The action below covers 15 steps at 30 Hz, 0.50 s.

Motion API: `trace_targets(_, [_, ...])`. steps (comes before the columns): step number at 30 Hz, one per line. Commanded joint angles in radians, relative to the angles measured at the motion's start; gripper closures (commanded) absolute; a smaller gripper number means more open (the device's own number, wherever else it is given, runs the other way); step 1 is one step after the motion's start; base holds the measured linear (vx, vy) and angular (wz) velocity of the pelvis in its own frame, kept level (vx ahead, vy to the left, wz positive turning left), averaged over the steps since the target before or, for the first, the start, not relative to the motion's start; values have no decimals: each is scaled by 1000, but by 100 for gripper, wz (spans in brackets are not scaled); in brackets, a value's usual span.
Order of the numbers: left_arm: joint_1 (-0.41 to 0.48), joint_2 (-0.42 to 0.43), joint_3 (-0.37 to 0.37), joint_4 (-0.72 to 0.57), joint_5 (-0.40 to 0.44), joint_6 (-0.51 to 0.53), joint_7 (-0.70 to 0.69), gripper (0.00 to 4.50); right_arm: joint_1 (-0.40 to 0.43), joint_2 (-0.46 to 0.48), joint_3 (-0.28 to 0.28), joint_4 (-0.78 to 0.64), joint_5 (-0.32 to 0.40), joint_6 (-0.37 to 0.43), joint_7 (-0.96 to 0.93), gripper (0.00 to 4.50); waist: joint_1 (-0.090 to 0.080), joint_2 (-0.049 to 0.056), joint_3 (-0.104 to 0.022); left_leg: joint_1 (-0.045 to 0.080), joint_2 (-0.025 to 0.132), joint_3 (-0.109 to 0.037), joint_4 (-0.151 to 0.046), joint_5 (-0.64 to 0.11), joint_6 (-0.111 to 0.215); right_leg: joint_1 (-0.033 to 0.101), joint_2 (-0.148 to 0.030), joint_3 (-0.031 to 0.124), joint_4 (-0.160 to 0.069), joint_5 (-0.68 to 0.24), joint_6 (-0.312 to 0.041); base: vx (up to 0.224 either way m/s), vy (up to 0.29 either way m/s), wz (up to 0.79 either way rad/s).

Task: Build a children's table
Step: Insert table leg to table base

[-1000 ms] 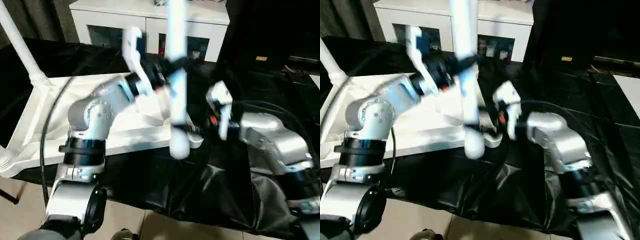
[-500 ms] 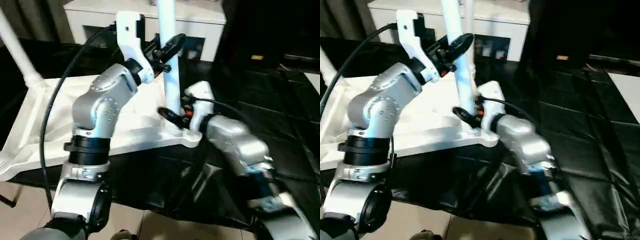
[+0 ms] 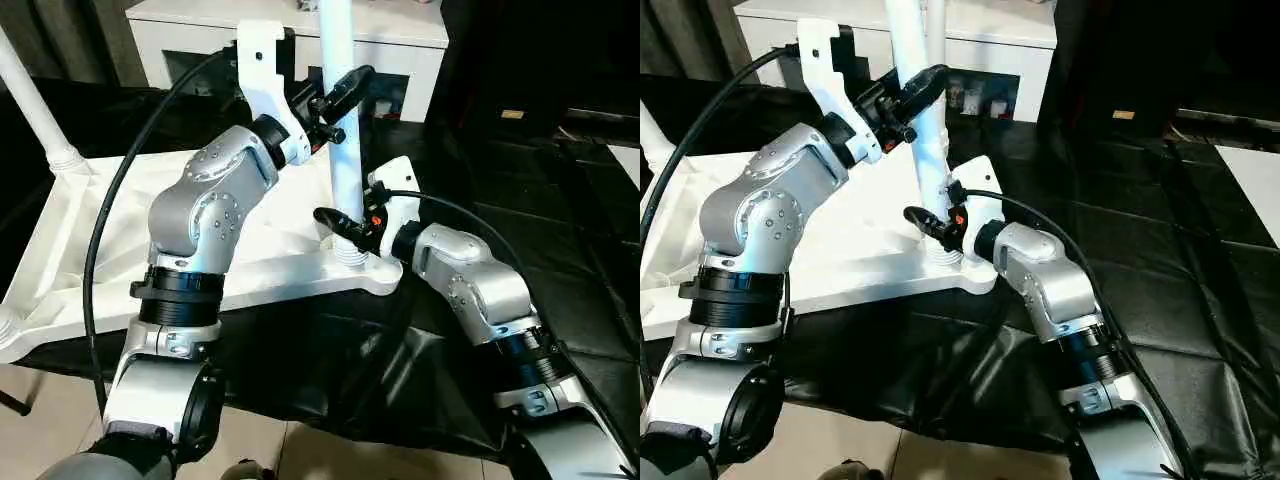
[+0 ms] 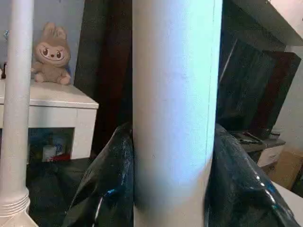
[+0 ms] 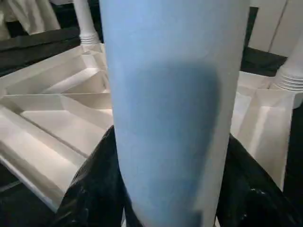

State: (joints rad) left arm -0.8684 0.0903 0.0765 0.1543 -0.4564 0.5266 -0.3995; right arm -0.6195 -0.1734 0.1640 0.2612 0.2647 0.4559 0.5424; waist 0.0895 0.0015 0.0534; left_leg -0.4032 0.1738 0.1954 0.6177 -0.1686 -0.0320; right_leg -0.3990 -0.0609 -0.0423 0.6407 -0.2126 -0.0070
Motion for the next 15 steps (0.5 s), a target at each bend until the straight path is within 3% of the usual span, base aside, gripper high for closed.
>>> trace_targets(1, [-15,25,2,15,15,2,-6,278,5,-22,-21,-34,25,-7,50,260,-1,-2,-69,29,53,-30,-72,-163,-3,49,-79,46,-77,-52,-202,0,0,0])
trace_targets(2, [-15,29,2,16,18,5,-3,278,4,-24,-20,-35,26,-9,58,261,-1,-2,-68,29,53,-30,-73,-167,-3,49,-78,46,-77,-57,-202,0,0,0])
trace_targets(3, [-13,37,7,14,-12,33,-35,208,7,-30,-21,-45,45,-8,92,261,0,-3,-68,30,53,-30,-73,-172,-3,49,-79,46,-78,-64,-203,0,0,0])
trace_targets(8, [1,55,24,7,-117,128,-145,188,29,-66,-18,-94,98,0,207,262,2,-3,-68,31,52,-28,-72,-170,5,48,-78,45,-76,-61,-213,0,0,0])
trace_targets(11, [30,92,16,-12,-226,201,-325,165,60,-129,-17,-165,172,53,345,263,8,-3,-67,30,52,-29,-73,-162,21,52,-79,45,-76,-60,-219,0,0,0])
trace_targets(15, [53,139,-40,-59,-287,240,-501,139,80,-201,-10,-214,224,106,464,263,4,-1,-65,30,54,-28,-74,-181,18,48,-78,45,-78,-90,-223,0,0,0])
